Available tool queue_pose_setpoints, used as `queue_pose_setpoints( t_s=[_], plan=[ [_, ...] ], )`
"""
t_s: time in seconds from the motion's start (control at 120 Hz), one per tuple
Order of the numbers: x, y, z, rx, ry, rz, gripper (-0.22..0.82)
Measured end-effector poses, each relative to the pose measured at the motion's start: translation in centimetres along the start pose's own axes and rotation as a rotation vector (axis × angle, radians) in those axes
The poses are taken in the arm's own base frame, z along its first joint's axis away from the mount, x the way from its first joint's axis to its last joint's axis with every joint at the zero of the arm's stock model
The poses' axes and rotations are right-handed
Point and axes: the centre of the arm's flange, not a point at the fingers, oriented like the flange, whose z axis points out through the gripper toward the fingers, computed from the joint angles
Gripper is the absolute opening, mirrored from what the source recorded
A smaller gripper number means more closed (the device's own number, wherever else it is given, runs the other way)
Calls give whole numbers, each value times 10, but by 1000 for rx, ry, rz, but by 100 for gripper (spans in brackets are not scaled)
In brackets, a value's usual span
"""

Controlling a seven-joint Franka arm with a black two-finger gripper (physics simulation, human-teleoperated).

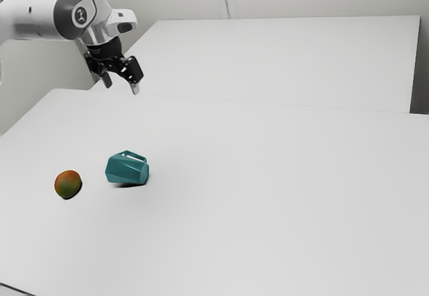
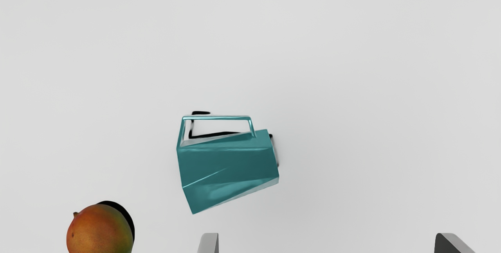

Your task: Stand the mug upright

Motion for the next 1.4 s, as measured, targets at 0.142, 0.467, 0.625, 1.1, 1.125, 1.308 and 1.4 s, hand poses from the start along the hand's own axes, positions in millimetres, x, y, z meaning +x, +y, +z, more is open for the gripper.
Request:
queue_pose_setpoints(
  t_s=[0.142, 0.467, 0.625, 1.1, 1.125, 1.308, 1.4],
  plan=[
    [-1, -1, -1, -7, 18, 7, 60],
    [-21, -109, 32, -228, 0, -133, 60],
    [-40, -176, 64, -288, -38, -192, 60],
    [-46, -232, 236, -657, -162, -154, 60],
    [-46, -232, 247, -682, -163, -151, 60],
    [-52, -240, 294, -844, -107, -150, 60],
    [-51, -237, 304, -912, -66, -139, 60]
  ],
)
